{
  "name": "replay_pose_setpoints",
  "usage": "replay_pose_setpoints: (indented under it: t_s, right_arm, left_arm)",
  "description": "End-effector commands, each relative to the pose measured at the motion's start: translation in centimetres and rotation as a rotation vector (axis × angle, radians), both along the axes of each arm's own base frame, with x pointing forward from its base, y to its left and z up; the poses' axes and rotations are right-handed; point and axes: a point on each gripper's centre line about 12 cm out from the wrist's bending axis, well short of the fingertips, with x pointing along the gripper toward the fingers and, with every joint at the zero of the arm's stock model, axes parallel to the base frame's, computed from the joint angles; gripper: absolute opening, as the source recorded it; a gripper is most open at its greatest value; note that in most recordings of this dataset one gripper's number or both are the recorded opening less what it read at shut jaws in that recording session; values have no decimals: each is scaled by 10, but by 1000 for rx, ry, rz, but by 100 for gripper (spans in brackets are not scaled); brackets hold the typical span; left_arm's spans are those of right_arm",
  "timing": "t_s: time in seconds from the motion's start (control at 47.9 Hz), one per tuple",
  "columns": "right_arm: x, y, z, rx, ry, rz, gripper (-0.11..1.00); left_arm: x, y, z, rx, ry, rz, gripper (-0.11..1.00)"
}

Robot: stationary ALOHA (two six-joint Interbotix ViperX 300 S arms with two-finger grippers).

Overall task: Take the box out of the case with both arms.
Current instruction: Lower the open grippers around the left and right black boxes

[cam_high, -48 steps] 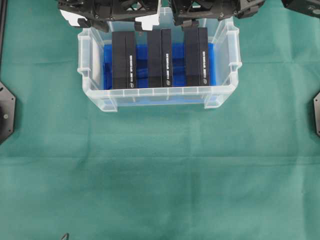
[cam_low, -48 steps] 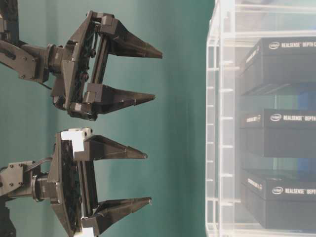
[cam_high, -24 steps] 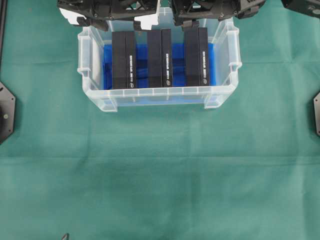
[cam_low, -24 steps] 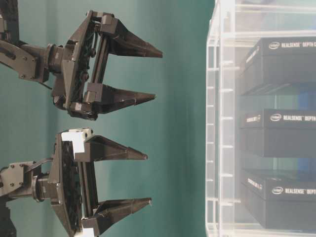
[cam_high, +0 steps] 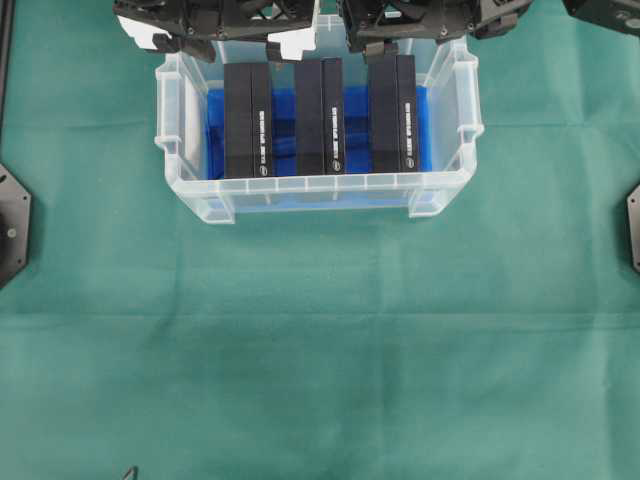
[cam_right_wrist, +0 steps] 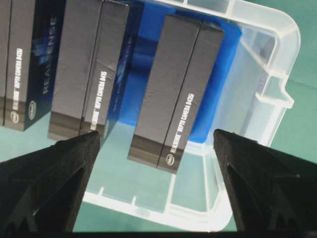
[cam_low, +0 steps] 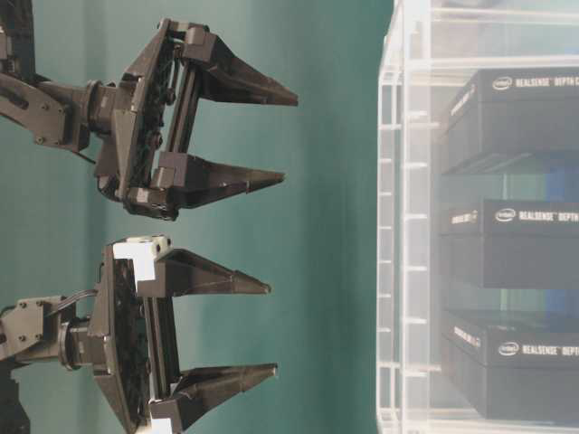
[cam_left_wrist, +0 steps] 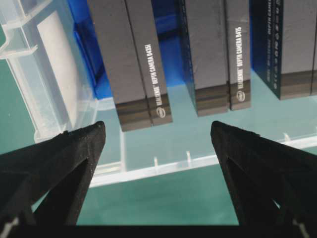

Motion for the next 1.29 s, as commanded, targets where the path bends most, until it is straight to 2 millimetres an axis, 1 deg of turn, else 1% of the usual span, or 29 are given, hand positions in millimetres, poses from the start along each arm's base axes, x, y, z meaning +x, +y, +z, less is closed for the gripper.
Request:
replay_pose_setpoints:
  t_s: [0.0,0.271,0.396,0.542,0.688,0.834,0.98,1.085,1.272]
  right_arm:
    - [0,2,14,-8,-38,2,94]
    - [0,2,13,-7,-36,2,94]
    - [3,2,6,-2,-19,5,94]
    - [6,3,-2,5,0,11,94]
    - [7,4,-17,14,37,15,94]
    - [5,5,-32,20,56,14,94]
    - [7,5,-47,21,44,7,94]
    - [6,5,-61,27,43,-4,94]
    - [4,6,-82,28,37,-7,94]
  left_arm:
    - [-3,0,13,14,-34,4,91]
    - [-3,3,12,28,-27,10,91]
    - [-4,4,10,39,-21,10,91]
    - [-6,5,0,36,1,12,91]
    - [-6,4,-14,38,-7,9,91]
    - [-8,4,-33,35,8,12,91]
    - [-8,5,-50,34,3,10,91]
    - [-8,7,-62,37,-7,11,91]
    - [-13,9,-83,34,5,18,91]
